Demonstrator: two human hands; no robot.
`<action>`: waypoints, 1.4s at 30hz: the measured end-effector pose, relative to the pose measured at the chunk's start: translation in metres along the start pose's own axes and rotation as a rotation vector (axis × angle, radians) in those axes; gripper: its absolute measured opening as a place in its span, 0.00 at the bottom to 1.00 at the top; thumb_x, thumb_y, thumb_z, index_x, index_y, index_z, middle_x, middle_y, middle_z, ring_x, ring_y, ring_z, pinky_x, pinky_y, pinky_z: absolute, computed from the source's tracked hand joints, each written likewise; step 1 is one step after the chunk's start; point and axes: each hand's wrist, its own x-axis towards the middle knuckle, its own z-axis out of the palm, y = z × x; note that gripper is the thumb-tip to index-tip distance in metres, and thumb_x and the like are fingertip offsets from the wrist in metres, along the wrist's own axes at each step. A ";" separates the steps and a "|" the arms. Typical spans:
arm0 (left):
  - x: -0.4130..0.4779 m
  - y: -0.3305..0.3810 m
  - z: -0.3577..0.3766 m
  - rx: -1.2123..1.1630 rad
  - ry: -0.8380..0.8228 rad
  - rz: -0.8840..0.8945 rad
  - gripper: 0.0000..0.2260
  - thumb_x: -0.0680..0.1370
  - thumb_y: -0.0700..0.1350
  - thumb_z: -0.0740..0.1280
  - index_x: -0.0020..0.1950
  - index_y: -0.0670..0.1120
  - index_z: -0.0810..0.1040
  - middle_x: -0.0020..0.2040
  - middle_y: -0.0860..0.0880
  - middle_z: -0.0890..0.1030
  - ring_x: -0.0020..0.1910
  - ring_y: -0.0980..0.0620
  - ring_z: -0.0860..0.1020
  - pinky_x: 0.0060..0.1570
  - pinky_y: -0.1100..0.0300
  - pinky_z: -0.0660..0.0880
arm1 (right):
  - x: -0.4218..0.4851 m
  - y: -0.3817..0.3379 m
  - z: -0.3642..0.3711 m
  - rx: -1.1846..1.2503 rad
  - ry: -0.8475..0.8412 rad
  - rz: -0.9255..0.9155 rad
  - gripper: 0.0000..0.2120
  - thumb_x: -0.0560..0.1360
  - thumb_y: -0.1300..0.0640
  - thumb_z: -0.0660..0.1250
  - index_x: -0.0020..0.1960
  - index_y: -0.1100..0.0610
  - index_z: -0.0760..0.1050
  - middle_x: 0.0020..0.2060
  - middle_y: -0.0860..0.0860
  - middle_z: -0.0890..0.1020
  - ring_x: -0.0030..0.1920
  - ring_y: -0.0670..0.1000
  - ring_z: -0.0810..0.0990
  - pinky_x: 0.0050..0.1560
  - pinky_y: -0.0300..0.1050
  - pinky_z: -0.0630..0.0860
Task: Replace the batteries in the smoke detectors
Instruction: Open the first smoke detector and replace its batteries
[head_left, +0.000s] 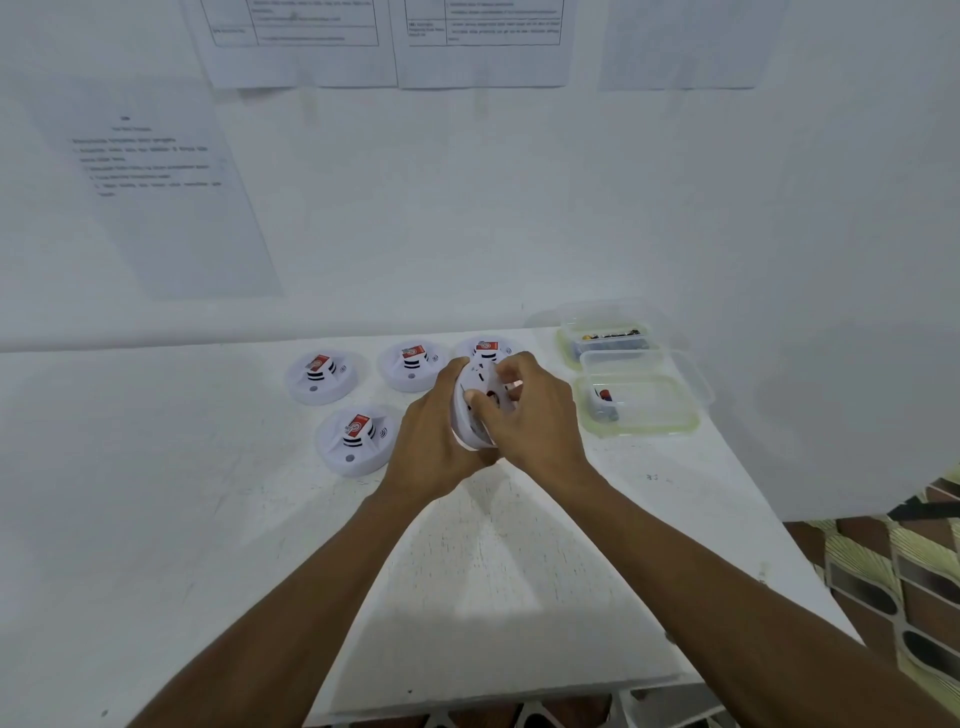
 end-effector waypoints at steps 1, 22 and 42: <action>0.000 0.002 -0.001 -0.005 0.010 0.004 0.43 0.62 0.74 0.67 0.70 0.54 0.61 0.67 0.54 0.70 0.66 0.52 0.71 0.68 0.52 0.69 | 0.001 0.000 0.000 -0.001 -0.009 0.023 0.22 0.72 0.44 0.72 0.59 0.55 0.72 0.53 0.48 0.81 0.51 0.49 0.80 0.52 0.43 0.78; 0.013 -0.020 -0.015 0.005 0.036 0.027 0.41 0.61 0.55 0.78 0.69 0.58 0.61 0.61 0.65 0.72 0.59 0.67 0.72 0.54 0.76 0.70 | 0.022 0.014 -0.032 0.149 -0.082 -0.056 0.03 0.77 0.58 0.68 0.49 0.53 0.80 0.43 0.49 0.86 0.41 0.45 0.83 0.42 0.30 0.76; 0.014 -0.009 -0.020 -0.031 0.023 0.032 0.45 0.62 0.48 0.82 0.72 0.51 0.60 0.68 0.55 0.69 0.63 0.53 0.74 0.55 0.68 0.75 | 0.019 0.005 -0.030 0.444 -0.240 0.046 0.16 0.71 0.50 0.75 0.57 0.50 0.80 0.49 0.47 0.85 0.48 0.49 0.85 0.47 0.47 0.84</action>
